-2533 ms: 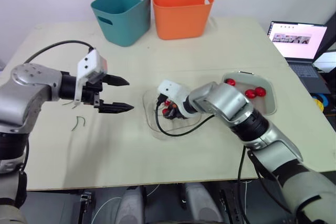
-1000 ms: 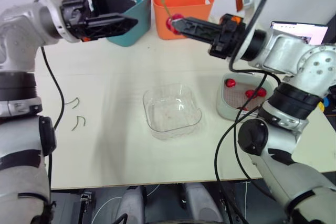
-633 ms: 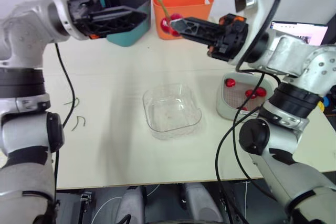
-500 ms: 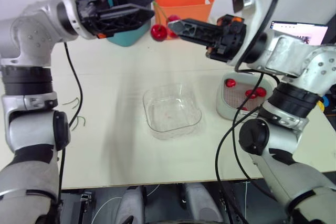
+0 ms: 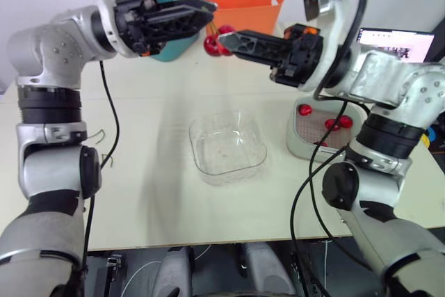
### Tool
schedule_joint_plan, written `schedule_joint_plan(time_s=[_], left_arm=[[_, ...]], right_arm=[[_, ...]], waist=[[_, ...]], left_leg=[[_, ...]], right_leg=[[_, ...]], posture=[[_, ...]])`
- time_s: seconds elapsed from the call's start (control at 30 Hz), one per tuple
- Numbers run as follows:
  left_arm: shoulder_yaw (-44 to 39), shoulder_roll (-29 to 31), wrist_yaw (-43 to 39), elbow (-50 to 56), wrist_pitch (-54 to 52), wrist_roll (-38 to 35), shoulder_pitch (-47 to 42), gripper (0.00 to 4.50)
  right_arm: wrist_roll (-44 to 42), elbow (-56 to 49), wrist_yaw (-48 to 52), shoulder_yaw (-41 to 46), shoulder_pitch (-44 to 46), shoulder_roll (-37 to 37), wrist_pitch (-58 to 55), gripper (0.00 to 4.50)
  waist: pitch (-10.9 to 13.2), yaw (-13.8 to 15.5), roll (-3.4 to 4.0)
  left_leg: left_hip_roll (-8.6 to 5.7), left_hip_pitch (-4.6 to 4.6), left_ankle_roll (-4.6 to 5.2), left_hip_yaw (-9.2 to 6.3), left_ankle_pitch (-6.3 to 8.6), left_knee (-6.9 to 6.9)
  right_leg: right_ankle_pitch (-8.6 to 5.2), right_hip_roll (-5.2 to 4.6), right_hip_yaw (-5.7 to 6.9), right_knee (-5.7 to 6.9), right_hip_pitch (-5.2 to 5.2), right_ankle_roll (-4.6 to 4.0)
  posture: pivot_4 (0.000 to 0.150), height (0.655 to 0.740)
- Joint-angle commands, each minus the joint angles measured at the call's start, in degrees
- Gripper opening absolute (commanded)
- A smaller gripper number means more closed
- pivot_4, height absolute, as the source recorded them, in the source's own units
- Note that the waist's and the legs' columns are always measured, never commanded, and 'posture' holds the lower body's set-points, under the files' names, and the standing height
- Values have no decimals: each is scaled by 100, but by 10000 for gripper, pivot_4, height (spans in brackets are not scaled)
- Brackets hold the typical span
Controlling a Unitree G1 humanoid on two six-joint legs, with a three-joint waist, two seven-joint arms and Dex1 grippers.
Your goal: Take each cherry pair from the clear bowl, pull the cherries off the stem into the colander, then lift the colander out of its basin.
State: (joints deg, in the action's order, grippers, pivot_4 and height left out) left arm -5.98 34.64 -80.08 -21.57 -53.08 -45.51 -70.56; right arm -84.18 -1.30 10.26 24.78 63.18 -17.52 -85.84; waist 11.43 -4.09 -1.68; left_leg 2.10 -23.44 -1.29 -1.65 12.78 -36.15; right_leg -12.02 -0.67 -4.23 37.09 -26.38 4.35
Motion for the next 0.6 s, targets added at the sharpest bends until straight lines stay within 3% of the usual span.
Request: schedule_joint_plan(time_s=[0.03, 0.13, 0.17, 0.6], left_arm=[[-137, 23, -109, 155, -111, -181, -175, 11431], [-155, 34, -128, 181, -155, -239, -155, 1171], [-154, 42, -130, 192, -157, -244, -138, 507], [-268, 199, -8, -49, 71, -127, -141, 507]], right_arm=[[-462, -83, -133, -151, 4, -144, 304, 10774], [-713, -83, -245, -340, -61, -285, 512, 10774], [-783, -84, -281, -397, -81, -327, 579, 10774], [-1382, -122, -476, -970, -262, -821, 1284, 10774]], waist=[[0, 0, 0], [0, 1, 0], [0, 0, 0], [0, 8, 0]], left_leg=[[0, 0, 0, 0, 0, 0], [0, 0, 0, 0, 0, 0], [0, 0, 0, 0, 0, 0], [0, 0, 0, 1, 0, 0]], right_leg=[[0, 0, 0, 0, 0, 0], [-1, 0, 0, 0, 0, 1], [-2, 0, 0, 0, 0, 1], [-13, 0, -1, -2, 0, 18]], posture=[[1500, 7400], [1500, 7400], [1500, 7400], [1500, 7400]])
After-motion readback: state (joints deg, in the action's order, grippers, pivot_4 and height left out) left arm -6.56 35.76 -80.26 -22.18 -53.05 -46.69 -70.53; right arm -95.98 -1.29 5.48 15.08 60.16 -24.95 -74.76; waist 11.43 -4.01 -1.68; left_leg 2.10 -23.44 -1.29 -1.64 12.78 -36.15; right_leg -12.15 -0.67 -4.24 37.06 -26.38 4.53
